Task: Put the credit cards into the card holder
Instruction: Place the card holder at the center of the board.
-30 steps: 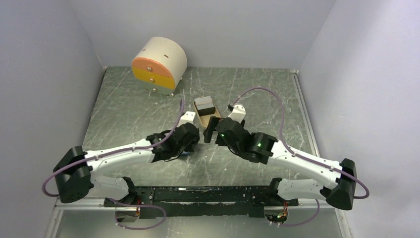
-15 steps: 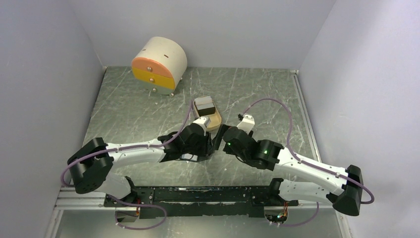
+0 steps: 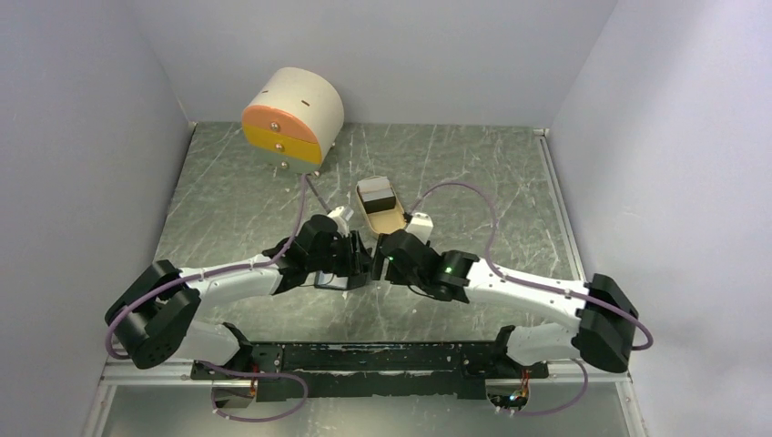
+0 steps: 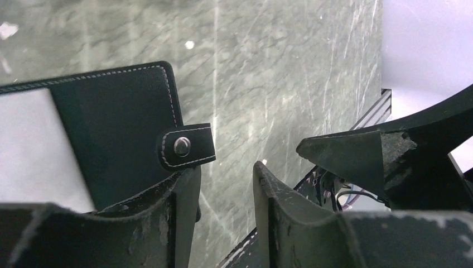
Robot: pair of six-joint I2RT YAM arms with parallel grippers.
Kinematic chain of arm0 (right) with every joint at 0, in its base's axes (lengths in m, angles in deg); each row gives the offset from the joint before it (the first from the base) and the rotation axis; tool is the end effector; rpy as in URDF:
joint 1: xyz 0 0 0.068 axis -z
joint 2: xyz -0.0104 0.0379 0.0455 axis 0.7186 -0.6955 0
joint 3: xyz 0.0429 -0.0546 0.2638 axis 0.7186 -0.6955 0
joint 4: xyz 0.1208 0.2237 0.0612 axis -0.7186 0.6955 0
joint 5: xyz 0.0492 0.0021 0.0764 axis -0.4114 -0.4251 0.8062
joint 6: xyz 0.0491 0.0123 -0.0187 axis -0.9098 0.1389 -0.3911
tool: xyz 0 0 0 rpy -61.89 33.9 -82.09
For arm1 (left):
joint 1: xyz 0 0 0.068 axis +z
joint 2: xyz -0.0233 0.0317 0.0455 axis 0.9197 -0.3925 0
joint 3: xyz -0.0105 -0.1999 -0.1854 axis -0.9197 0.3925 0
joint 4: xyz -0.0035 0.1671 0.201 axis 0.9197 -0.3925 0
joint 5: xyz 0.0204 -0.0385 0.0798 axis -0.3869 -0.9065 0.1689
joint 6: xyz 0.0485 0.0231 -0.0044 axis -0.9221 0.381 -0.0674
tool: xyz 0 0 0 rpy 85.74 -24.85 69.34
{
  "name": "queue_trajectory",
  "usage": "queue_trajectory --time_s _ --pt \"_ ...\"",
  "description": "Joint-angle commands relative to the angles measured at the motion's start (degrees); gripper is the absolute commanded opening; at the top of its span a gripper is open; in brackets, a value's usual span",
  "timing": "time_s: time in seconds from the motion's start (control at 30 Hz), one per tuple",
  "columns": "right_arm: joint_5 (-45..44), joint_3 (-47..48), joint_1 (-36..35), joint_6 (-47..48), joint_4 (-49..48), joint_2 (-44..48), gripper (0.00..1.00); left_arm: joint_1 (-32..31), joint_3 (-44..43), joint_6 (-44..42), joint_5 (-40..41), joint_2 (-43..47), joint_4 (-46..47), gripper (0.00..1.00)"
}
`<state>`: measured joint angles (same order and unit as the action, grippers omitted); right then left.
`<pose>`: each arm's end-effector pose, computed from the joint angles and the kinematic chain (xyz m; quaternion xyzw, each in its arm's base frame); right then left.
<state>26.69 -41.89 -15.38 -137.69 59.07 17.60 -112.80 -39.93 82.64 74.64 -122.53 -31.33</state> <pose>0.1329 0.2150 0.2387 0.0284 0.9159 0.2151 0.3377 0.1859 -0.2020 0.1862 0.0312 0.8778 -0.4033 0.2565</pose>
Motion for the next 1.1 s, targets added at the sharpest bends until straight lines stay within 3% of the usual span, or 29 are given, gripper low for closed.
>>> queue_trajectory --time_s 0.0,0.23,0.4,0.67,1.07 --pt "4.2 2.7 -0.1 1.2 -4.8 -5.9 0.75 2.9 3.4 4.4 -7.1 2.0 6.4 0.44" --pt "7.3 2.0 -0.1 1.1 -10.9 -11.3 0.69 4.1 2.1 6.4 -10.7 4.5 5.2 0.48" --pt "7.5 -0.6 -0.1 -0.3 -12.5 -9.4 0.68 4.0 -0.8 7.1 -14.3 4.7 3.6 0.49" --pt "9.5 -8.0 -0.1 -2.3 -21.1 -2.0 0.69 4.1 -6.2 3.9 -11.9 6.4 -3.8 0.55" --pt "11.8 -10.1 -1.7 -6.9 -31.4 -4.7 0.69 4.6 -13.7 0.7 -10.3 5.8 -11.1 0.56"
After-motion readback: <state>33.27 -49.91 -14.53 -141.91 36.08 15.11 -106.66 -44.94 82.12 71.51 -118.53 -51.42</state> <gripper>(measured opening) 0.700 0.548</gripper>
